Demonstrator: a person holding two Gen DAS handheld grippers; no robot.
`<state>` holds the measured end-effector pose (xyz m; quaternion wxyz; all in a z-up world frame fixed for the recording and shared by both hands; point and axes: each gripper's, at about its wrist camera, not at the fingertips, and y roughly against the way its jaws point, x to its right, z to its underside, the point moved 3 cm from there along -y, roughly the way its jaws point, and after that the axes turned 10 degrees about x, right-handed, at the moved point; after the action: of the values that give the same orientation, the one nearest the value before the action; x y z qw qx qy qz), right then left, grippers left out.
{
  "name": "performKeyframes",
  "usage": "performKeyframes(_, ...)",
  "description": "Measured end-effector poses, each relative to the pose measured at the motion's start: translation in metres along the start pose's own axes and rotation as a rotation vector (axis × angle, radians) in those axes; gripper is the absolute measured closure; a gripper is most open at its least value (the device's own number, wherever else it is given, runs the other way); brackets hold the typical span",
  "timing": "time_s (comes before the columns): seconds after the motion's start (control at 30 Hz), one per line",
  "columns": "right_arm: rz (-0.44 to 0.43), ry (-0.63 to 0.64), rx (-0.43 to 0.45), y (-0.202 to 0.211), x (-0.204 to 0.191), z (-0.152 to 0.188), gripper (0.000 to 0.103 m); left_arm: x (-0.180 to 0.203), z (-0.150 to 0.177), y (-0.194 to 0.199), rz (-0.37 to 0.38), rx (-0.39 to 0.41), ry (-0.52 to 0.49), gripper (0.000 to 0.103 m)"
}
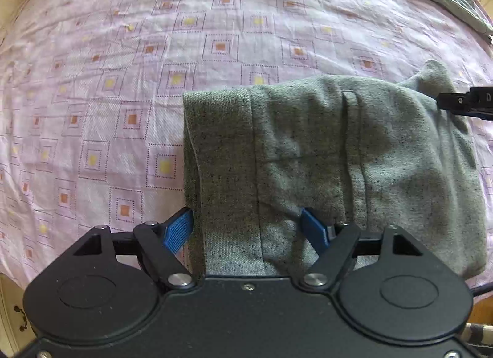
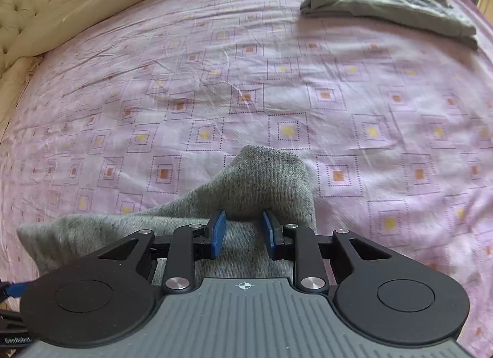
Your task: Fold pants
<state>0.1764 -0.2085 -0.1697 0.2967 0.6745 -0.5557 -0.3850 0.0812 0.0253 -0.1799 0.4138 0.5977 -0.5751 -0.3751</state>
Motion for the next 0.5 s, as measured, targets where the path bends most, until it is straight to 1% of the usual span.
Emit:
performKeyframes(0.1, -0.005, 0.014, 0.017, 0.02, -0.005, 0.012, 0.077, 0.002, 0.002, 0.01, -0.017, -0.003, 0.001, 0.026)
performKeyframes(0.17, 0.005, 0.017, 0.012, 0.03, -0.007, 0.027, 0.077, 0.003, 0.005, 0.015, -0.005, -0.003, 0.005, 0.026)
performKeyframes(0.27, 0.039, 0.033, -0.014, 0.043, -0.013, 0.061, 0.077, 0.004, 0.012, 0.014, 0.0, -0.02, -0.009, 0.026)
performKeyframes(0.4, 0.092, 0.035, -0.052, 0.056, -0.02, 0.108, 0.077, 0.004, 0.029, 0.006, 0.003, -0.059, -0.058, 0.026)
performKeyframes(0.5, 0.129, 0.045, -0.01, 0.068, -0.026, 0.131, 0.077, 0.0, 0.044, -0.004, 0.021, -0.095, -0.061, 0.021)
